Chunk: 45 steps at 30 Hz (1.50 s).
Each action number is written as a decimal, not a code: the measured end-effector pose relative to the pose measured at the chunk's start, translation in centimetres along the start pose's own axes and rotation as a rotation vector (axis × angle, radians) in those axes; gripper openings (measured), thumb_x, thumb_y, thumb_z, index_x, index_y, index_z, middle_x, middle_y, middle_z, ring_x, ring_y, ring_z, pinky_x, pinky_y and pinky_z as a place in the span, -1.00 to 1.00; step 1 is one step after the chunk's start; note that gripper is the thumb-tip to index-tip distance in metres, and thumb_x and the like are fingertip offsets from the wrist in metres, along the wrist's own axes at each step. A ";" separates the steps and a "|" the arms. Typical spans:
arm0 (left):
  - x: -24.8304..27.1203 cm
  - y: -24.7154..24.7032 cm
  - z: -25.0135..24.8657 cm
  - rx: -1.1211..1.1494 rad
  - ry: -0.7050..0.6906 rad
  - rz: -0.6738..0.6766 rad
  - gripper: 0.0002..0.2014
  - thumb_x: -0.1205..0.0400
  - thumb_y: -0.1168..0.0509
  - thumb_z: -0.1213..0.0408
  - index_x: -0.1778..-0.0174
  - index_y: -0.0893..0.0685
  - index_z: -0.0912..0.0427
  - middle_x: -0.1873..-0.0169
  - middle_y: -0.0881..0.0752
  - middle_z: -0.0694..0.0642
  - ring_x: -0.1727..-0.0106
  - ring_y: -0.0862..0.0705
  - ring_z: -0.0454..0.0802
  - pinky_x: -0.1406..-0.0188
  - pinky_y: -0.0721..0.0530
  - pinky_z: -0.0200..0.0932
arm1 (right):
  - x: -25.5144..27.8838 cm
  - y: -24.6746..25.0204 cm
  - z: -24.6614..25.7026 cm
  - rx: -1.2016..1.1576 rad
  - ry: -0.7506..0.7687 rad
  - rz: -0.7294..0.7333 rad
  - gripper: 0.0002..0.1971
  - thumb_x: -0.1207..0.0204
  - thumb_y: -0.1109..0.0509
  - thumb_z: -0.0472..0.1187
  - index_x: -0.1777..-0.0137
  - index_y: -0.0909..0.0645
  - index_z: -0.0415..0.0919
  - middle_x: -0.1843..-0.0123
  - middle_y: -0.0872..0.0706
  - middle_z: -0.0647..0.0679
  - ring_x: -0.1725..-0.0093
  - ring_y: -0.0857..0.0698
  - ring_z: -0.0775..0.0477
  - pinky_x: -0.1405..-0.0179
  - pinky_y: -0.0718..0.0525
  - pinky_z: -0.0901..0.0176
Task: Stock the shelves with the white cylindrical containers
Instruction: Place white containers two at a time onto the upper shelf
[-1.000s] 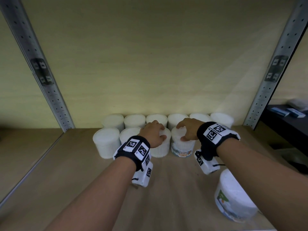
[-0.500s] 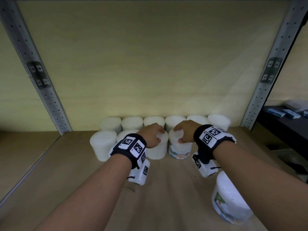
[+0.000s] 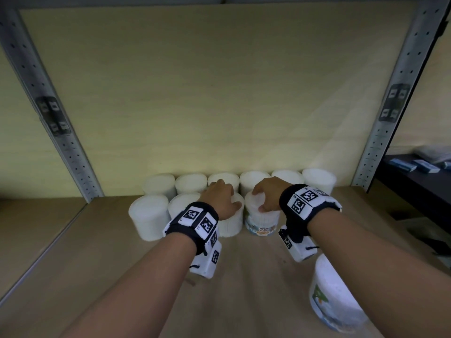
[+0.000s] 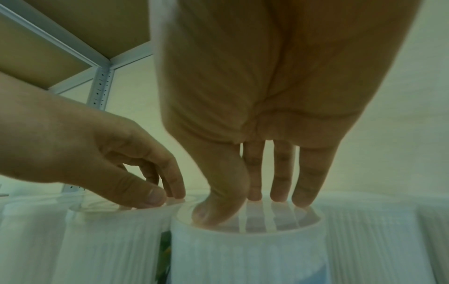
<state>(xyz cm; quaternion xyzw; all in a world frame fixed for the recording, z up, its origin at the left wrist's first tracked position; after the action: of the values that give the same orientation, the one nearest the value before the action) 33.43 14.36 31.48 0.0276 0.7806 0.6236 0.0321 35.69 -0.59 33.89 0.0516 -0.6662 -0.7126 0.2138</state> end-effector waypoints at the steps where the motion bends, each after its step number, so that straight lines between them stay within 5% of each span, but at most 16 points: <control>1: 0.0 -0.1 0.0 0.013 -0.009 0.002 -0.50 -0.61 -0.25 -0.04 -0.39 -0.50 0.16 -0.37 -0.46 0.18 -0.41 -0.43 0.15 -0.34 -0.48 0.08 | 0.0 0.0 0.0 0.002 0.001 0.000 -0.37 -0.49 -0.48 -0.12 -0.55 -0.40 -0.13 -0.52 -0.47 -0.11 -0.51 -0.45 -0.14 -0.45 -0.47 0.07; 14: 0.6 1.3 0.4 0.187 -0.174 0.189 -0.50 -0.58 -0.28 0.40 -0.46 -0.48 0.05 -0.44 -0.48 0.06 -0.46 -0.46 0.03 -0.39 -0.46 -0.15 | -0.1 -0.1 0.1 0.035 0.018 0.007 -0.38 -0.50 -0.46 -0.12 -0.56 -0.39 -0.15 -0.53 -0.46 -0.12 -0.51 -0.45 -0.15 -0.46 -0.44 0.08; 20: 0.4 1.0 0.5 0.138 -0.031 -0.072 -0.55 -0.61 -0.29 0.06 -0.37 -0.49 0.18 -0.34 -0.48 0.17 -0.40 -0.43 0.15 -0.40 -0.47 0.08 | 0.0 0.0 0.1 0.025 0.021 0.002 -0.38 -0.50 -0.47 -0.13 -0.55 -0.40 -0.16 -0.53 -0.46 -0.11 -0.51 -0.45 -0.14 -0.46 -0.45 0.09; 28: 0.4 0.2 0.5 0.027 0.007 0.019 -0.50 -0.61 -0.28 -0.02 -0.39 -0.50 0.18 -0.36 -0.47 0.17 -0.40 -0.44 0.14 -0.35 -0.51 0.10 | 0.0 -0.1 0.1 0.031 0.022 0.009 -0.38 -0.51 -0.46 -0.13 -0.56 -0.39 -0.16 -0.53 -0.46 -0.12 -0.50 -0.46 -0.15 -0.44 -0.46 0.09; 38: 0.7 1.0 0.5 0.114 -0.102 0.201 -0.48 -0.60 -0.18 0.51 -0.47 -0.46 0.04 -0.49 -0.44 0.10 -0.44 -0.49 0.08 -0.39 -0.53 -0.03 | -0.1 -0.1 0.1 0.046 0.025 0.009 -0.38 -0.50 -0.46 -0.11 -0.55 -0.38 -0.14 -0.53 -0.46 -0.11 -0.50 -0.46 -0.14 -0.44 -0.45 0.10; 45: 0.4 1.5 0.0 0.044 0.047 0.023 -0.53 -0.66 -0.22 0.04 -0.42 -0.47 0.24 -0.41 -0.43 0.24 -0.42 -0.45 0.18 -0.42 -0.46 0.04 | -0.1 -0.1 0.1 0.050 0.032 0.011 -0.38 -0.51 -0.45 -0.12 -0.56 -0.38 -0.15 -0.54 -0.44 -0.10 -0.51 -0.45 -0.14 -0.46 -0.44 0.10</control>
<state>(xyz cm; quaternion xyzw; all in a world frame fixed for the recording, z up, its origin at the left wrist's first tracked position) 33.00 14.75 32.93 0.0228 0.7942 0.6071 0.0059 35.67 -0.45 33.80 0.0647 -0.6804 -0.6938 0.2269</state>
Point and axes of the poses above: each hand's wrist, its own x-axis away from the middle knuckle, its own y-axis out of the back of the hand, z = x × y, the point moved 3 cm from there along -x, towards the middle knuckle
